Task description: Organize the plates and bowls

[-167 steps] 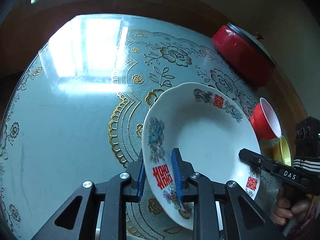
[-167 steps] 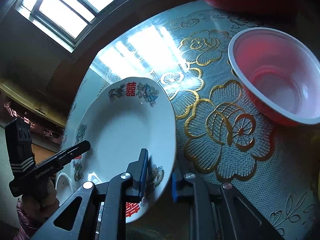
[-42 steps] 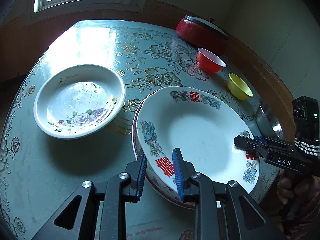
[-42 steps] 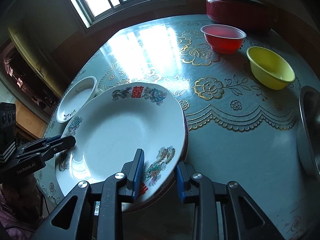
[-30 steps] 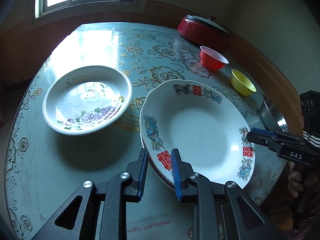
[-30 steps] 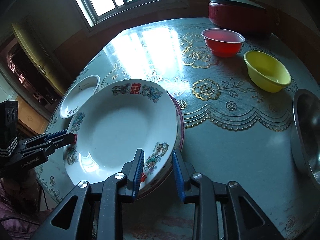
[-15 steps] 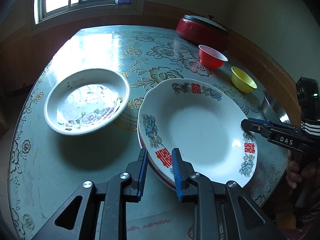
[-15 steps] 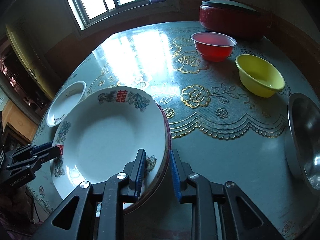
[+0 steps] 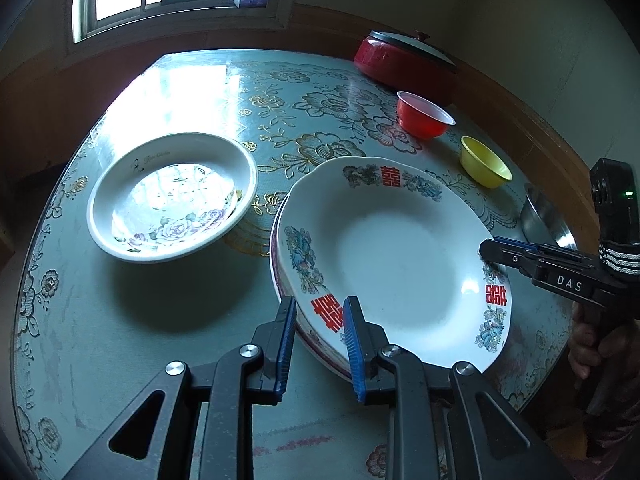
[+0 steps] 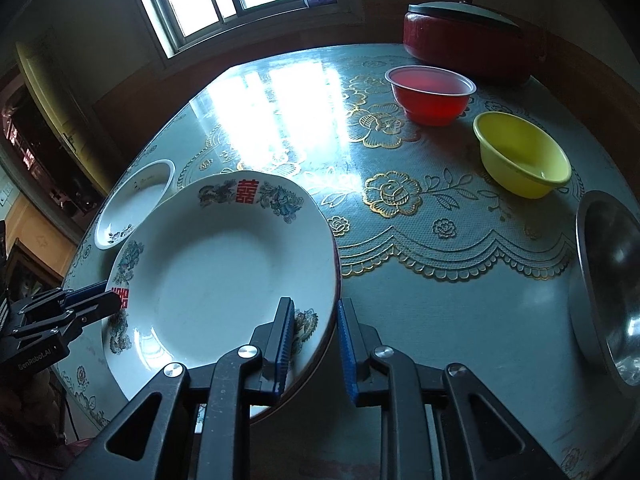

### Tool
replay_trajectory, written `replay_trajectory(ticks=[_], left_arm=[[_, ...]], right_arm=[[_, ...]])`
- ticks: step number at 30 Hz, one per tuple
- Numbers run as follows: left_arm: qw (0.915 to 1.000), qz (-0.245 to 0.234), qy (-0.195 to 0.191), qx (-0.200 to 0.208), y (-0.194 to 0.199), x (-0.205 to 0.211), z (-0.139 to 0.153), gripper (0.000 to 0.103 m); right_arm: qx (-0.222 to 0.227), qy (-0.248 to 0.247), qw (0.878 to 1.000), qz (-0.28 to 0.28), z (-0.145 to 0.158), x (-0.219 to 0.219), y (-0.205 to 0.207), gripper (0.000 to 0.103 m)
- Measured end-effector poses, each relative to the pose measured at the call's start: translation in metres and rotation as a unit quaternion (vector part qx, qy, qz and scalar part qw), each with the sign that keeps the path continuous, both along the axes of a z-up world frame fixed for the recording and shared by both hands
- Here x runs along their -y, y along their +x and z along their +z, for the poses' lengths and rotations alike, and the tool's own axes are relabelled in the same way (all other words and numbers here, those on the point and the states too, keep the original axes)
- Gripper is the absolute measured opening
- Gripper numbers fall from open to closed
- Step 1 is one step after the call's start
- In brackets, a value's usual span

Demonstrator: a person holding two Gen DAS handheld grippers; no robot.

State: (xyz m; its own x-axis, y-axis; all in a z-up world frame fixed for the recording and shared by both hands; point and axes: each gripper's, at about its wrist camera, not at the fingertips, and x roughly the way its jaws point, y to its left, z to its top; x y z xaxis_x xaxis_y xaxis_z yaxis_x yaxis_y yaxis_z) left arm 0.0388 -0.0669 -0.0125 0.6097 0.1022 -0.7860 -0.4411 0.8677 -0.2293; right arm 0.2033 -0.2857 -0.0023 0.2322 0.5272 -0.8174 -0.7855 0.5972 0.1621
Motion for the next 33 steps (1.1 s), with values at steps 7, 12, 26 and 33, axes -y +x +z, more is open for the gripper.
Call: replay_trajectory(ticks=[7,12,26,33], left_arm=[[0.9991,0.038,-0.007,0.019,-0.015,-0.005,0.005,0.024],[0.996,0.085,-0.015,0.023,-0.032,-0.018,0.008,0.028],[0.983,0.18,0.03,0.023,-0.074,-0.07,0.017,0.063],[0.9784,0.202,0.02,0.037,-0.081,-0.113,0.013,0.061]], right_arm=[[0.005,0.031,1.0,-0.004,0.015,0.002,0.005,0.025],[-0.006,0.065,0.997,0.031,0.026,-0.011,0.003,0.025],[-0.1,0.094,0.98,0.148,0.03,-0.115,-0.035,0.039],[-0.136,0.087,0.977,0.141,0.029,-0.171,-0.033,0.039]])
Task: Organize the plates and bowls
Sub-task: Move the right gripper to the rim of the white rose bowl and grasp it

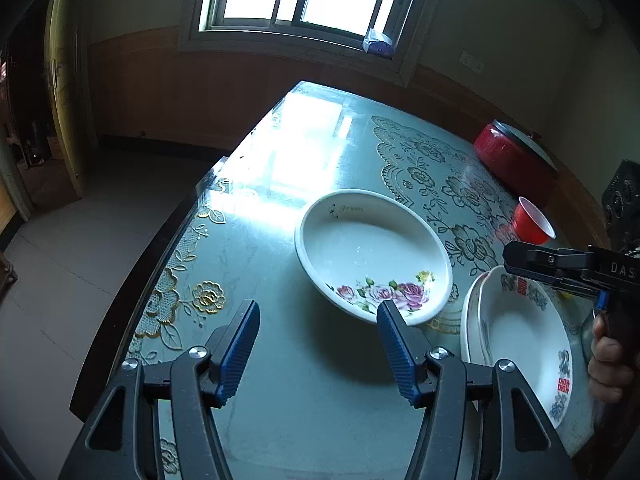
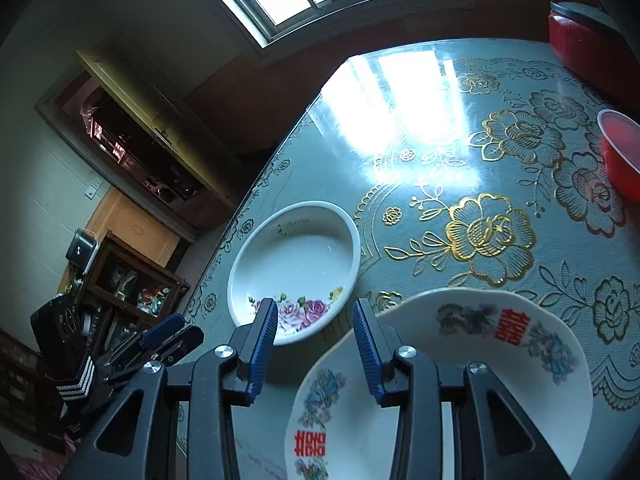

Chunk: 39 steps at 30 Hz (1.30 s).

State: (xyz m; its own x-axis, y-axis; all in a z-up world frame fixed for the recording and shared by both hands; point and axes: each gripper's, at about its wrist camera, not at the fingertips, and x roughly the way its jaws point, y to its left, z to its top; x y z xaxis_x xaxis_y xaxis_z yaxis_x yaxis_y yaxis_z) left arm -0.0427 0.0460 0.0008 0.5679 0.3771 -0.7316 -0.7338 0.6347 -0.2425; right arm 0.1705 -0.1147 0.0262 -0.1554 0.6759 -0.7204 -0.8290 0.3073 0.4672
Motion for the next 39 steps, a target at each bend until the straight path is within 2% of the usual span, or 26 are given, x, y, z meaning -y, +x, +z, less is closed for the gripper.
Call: replay_trajectory(ticks=[2,4,7,11,14,16,19,20,22,25,29,35,39], left_arm=[[0.9997,0.0,-0.023,0.006,0.001,-0.016,-0.005,0.052],[0.9988,-0.002,-0.047,0.014,0.002,-0.031,-0.01,0.051],[0.9983,-0.006,-0.056,0.017,0.007,-0.046,-0.015,0.045],[0.9962,-0.023,-0.08,0.026,0.017,-0.065,-0.021,0.043],[0.9948,-0.042,-0.09,0.024,0.031,-0.072,-0.026,0.043],[0.995,-0.046,-0.087,0.011,0.041,-0.075,-0.031,0.042],[0.9942,-0.056,-0.092,-0.007,0.052,-0.08,-0.038,0.026],[0.994,-0.058,-0.092,-0.012,0.054,-0.08,-0.041,0.021],[0.9944,-0.06,-0.086,-0.015,0.057,-0.079,-0.043,0.014],[0.9945,-0.058,-0.087,-0.003,0.056,-0.081,-0.045,0.013],[0.9958,-0.054,-0.073,-0.012,0.058,-0.076,-0.045,0.014],[0.9966,-0.037,-0.074,-0.01,0.051,-0.064,-0.045,0.017],[0.9973,-0.045,-0.05,-0.03,0.052,-0.054,-0.043,0.018]], right_arm=[[0.0,-0.014,1.0,-0.011,-0.002,-0.016,0.004,0.039],[0.009,-0.03,0.999,-0.021,-0.004,-0.031,0.008,0.039],[0.013,-0.046,0.999,-0.027,-0.008,-0.05,0.014,0.036],[0.036,-0.081,0.996,-0.023,-0.02,-0.073,0.014,0.026],[0.044,-0.1,0.994,-0.023,-0.03,-0.085,0.015,0.026],[0.044,-0.109,0.993,-0.023,-0.037,-0.093,0.016,0.022],[0.046,-0.122,0.991,-0.013,-0.05,-0.101,0.018,0.018],[0.048,-0.131,0.99,-0.011,-0.055,-0.104,0.018,0.012],[0.046,-0.137,0.989,-0.002,-0.064,-0.105,0.016,0.011],[0.055,-0.131,0.99,0.003,-0.062,-0.101,0.014,0.011],[0.026,-0.124,0.992,0.006,-0.064,-0.099,0.021,0.012],[0.039,-0.13,0.991,0.018,-0.062,-0.099,0.014,0.013],[0.042,-0.131,0.99,0.019,-0.061,-0.097,0.011,0.013]])
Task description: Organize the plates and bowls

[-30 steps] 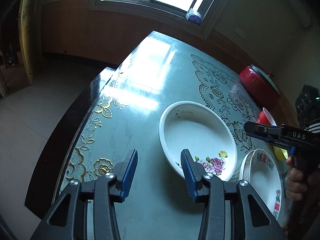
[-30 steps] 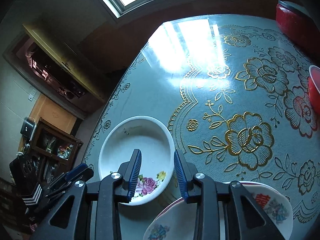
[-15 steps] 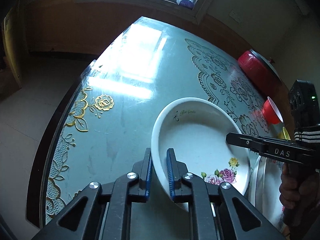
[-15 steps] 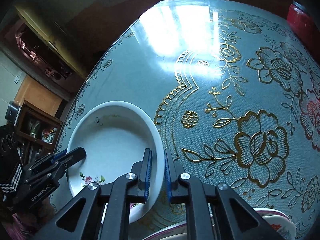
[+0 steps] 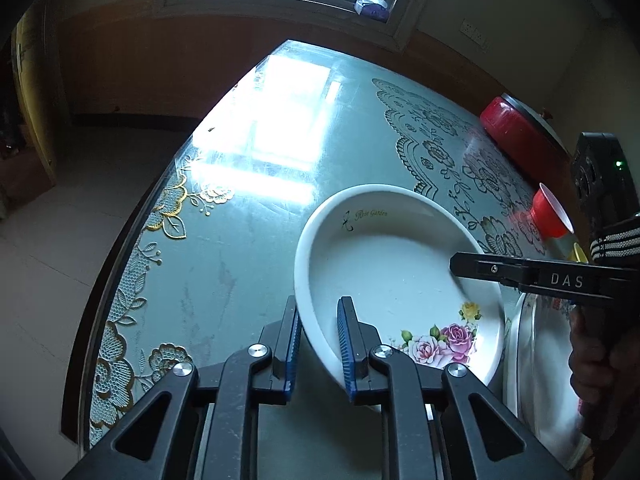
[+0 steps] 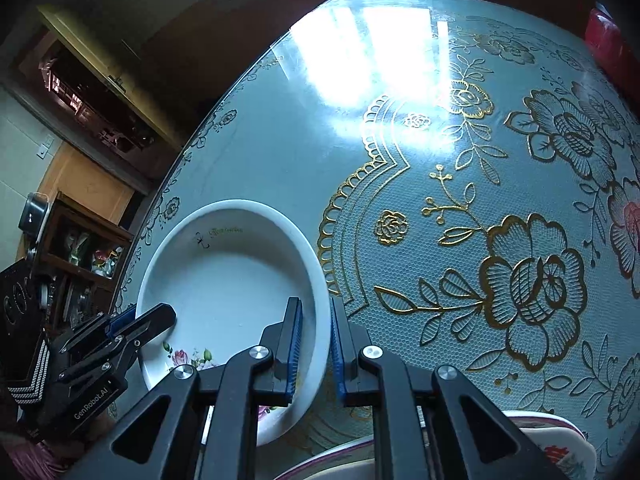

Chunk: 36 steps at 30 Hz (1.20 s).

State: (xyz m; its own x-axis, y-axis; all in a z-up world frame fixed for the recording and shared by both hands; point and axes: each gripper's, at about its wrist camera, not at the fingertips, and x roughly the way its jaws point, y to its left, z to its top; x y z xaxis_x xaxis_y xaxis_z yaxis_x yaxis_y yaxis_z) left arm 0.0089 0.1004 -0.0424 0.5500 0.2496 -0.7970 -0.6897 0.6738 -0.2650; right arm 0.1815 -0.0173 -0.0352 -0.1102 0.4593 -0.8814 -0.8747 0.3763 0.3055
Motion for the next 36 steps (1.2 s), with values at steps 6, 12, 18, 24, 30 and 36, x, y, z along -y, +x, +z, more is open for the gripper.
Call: replay_trajectory(ticks=[6,12,18,24,30,36], left_arm=[[0.9996,0.02,-0.02,0.006,-0.012,0.0,0.0,0.015],[0.9993,0.033,-0.016,0.008,-0.023,0.005,0.007,0.014],[0.9989,0.038,0.001,0.027,-0.033,0.008,0.02,0.014],[0.9982,0.029,0.019,0.048,-0.039,0.016,0.036,0.013],[0.997,-0.005,0.036,0.068,-0.032,0.031,0.054,0.013],[0.9944,-0.058,0.041,0.079,-0.013,0.054,0.064,0.013]], right_arm=[[0.014,0.008,1.0,0.001,0.003,0.005,-0.011,0.01],[0.007,0.025,1.0,0.001,0.01,0.007,-0.017,0.009],[0.002,0.045,0.999,-0.003,0.02,0.014,-0.023,0.009],[0.006,0.081,0.997,-0.021,0.04,0.034,-0.028,0.009],[0.035,0.113,0.992,-0.047,0.066,0.069,-0.031,0.009],[0.052,0.121,0.988,-0.081,0.079,0.117,-0.029,0.009]])
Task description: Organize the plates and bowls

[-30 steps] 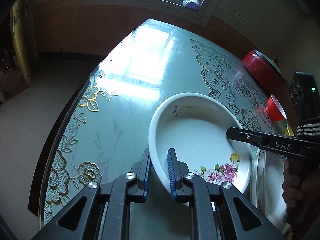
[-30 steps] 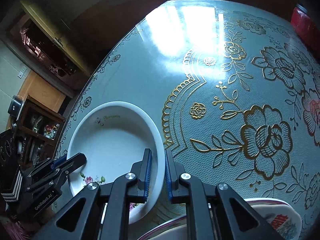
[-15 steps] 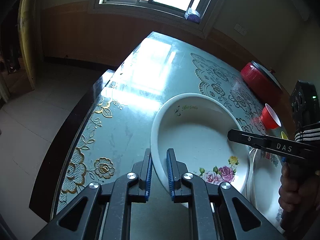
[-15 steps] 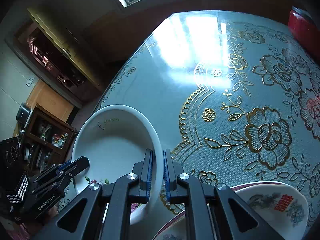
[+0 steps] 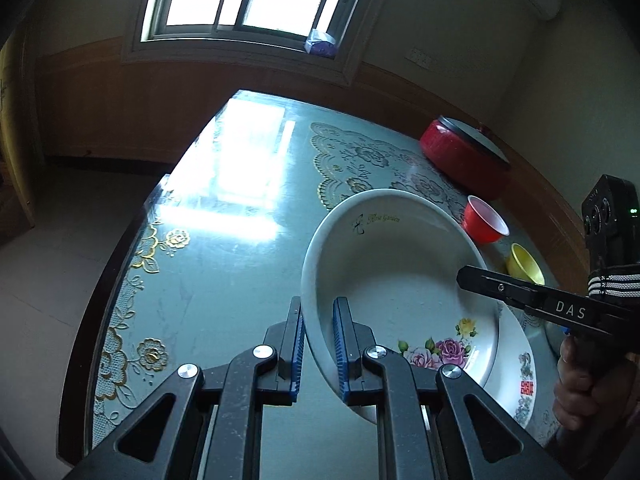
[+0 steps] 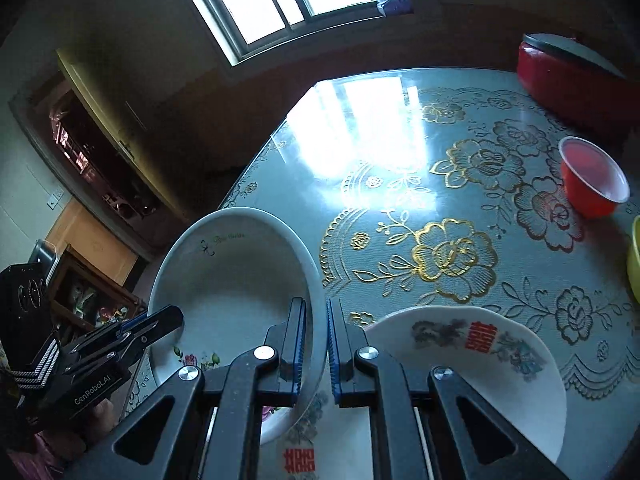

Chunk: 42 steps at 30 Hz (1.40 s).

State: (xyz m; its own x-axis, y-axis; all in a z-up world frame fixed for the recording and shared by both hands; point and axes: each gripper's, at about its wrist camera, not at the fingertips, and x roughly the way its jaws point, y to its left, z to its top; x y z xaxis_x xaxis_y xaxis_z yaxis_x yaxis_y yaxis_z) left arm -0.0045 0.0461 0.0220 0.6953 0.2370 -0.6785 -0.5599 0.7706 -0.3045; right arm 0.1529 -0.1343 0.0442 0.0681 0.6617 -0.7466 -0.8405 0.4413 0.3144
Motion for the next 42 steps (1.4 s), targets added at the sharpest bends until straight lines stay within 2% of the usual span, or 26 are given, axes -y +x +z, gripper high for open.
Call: replay_trajectory(ticks=[9,17,26,35,39,42], left_arm=[[0.995,-0.1,-0.001,-0.004,0.036,0.046,0.002,0.013],[0.9871,-0.157,-0.007,-0.03,0.066,0.077,-0.008,0.014],[0.9836,-0.171,-0.01,-0.059,0.087,0.088,-0.022,0.013],[0.983,-0.169,-0.003,-0.072,0.093,0.086,-0.029,0.013],[0.983,-0.168,0.0,-0.075,0.095,0.085,-0.032,0.012],[0.9832,-0.166,0.0,-0.076,0.096,0.086,-0.033,0.012]], right_arm=[[-0.002,-0.006,0.997,-0.083,0.004,0.078,0.008,0.009],[-0.013,-0.02,0.99,-0.139,-0.006,0.127,0.014,0.01],[-0.023,-0.039,0.985,-0.165,-0.023,0.14,0.024,0.01],[-0.007,-0.057,0.984,-0.167,-0.033,0.131,0.026,0.01],[0.003,-0.051,0.985,-0.168,-0.031,0.13,0.027,0.012],[0.011,-0.071,0.982,-0.172,-0.037,0.126,0.028,0.014]])
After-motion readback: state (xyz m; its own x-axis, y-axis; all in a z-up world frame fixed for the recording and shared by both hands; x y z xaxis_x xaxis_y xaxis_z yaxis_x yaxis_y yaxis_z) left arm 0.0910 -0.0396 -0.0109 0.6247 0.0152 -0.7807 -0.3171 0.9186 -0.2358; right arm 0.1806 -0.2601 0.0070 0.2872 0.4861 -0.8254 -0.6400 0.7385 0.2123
